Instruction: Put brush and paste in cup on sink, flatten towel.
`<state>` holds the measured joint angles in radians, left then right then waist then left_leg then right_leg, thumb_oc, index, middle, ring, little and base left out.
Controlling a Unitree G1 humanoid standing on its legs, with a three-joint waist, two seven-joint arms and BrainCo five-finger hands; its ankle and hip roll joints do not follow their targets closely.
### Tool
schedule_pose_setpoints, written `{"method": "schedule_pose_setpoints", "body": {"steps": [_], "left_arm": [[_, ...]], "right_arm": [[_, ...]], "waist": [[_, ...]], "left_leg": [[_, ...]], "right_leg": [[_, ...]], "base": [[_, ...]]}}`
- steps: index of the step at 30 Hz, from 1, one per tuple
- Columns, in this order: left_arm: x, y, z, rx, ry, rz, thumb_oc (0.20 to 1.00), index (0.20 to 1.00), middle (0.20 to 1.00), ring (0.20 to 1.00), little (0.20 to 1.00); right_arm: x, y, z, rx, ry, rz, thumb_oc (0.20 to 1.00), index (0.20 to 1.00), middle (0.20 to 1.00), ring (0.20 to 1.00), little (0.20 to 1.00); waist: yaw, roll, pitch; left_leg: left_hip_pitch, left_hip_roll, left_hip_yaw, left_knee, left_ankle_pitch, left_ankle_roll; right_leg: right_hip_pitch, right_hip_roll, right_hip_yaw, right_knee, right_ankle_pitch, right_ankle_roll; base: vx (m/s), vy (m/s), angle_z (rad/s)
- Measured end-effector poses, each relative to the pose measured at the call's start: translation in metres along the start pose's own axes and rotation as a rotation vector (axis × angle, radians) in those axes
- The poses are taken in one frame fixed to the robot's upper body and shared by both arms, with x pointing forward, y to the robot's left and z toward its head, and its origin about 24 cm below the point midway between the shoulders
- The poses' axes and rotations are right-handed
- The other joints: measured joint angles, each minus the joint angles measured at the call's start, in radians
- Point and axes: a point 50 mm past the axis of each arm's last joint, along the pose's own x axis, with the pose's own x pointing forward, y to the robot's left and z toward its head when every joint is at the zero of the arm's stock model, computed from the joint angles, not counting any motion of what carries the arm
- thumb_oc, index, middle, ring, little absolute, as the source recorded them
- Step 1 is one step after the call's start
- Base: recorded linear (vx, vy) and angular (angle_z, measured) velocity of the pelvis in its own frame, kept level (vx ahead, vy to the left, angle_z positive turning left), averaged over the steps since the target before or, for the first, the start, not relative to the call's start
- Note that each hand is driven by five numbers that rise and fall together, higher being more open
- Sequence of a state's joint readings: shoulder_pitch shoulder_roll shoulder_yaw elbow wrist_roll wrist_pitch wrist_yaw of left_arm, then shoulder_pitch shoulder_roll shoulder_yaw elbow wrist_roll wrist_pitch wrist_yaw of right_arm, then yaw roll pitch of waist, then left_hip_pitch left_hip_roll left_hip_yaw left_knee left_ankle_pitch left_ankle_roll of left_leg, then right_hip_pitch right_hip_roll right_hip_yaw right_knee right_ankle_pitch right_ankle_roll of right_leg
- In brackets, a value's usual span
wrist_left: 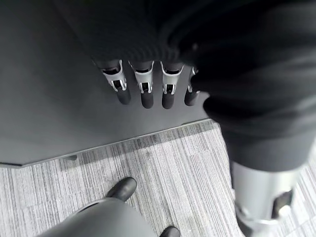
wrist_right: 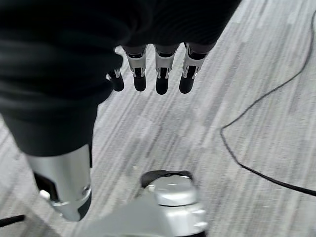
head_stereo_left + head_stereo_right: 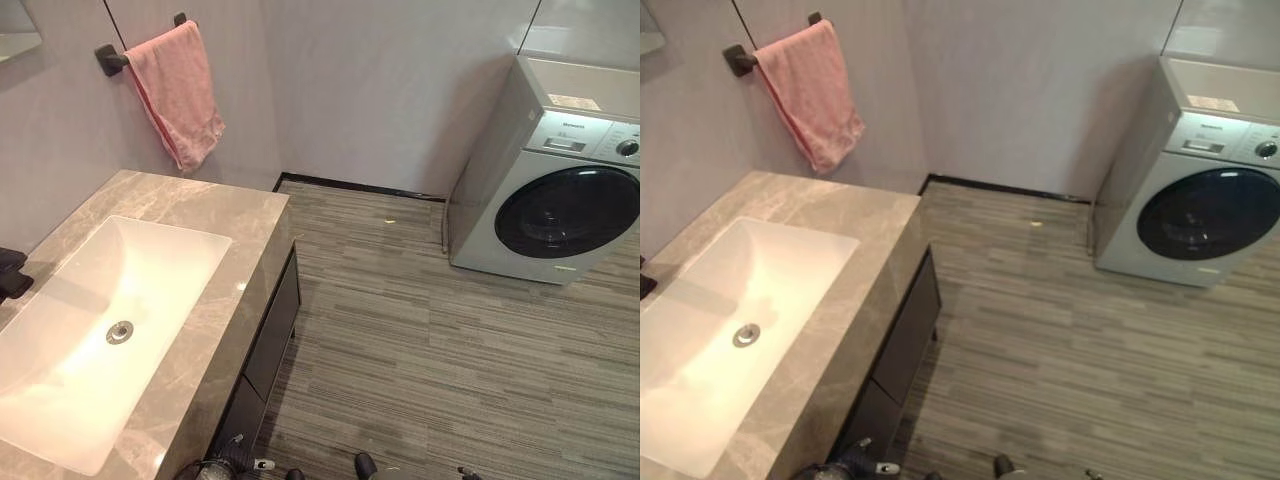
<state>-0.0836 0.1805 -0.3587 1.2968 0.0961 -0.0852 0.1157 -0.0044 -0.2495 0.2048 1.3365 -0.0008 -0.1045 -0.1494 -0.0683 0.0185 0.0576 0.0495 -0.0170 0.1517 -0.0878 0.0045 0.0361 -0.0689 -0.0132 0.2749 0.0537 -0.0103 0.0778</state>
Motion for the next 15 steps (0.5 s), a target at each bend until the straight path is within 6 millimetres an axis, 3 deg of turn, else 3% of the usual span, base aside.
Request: {"method": "schedule_pose_setpoints", "body": {"steps": [10, 15], "left_arm": [[-0.0012, -0.0001, -0.0077, 0.064, 0.021, -0.009, 1.000, 1.000, 1.000, 1.000, 1.000], [-0.0007, 0.0044, -0.0068, 0.065, 0.017, 0.006, 1.000, 1.000, 1.000, 1.000, 1.000]], "right_arm": [[-0.0014, 0.0003, -0.0096, -0.005, 0.036, 0.003, 1.000, 1.000, 1.000, 1.000, 1.000], [-0.0005, 0.0002, -0.0045, -0.003, 0.021, 0.003, 1.000, 1.000, 1.000, 1.000, 1.000]], "waist": [[-0.001, -0.018, -0.029], [0.001, -0.038, -0.014]], "left_leg": [[0.001, -0.003, -0.002, 0.017, -0.014, -0.004], [-0.006, -0.006, 0.012, 0.025, -0.020, 0.004]], "right_leg": [[-0.004, 0.008, 0.001, 0.033, -0.009, 0.001], [-0.075, 0.023, -0.033, 0.154, -0.010, 0.026]], "base": [[0.04, 0.053, 0.00], [-0.03, 0.032, -0.23]]}}
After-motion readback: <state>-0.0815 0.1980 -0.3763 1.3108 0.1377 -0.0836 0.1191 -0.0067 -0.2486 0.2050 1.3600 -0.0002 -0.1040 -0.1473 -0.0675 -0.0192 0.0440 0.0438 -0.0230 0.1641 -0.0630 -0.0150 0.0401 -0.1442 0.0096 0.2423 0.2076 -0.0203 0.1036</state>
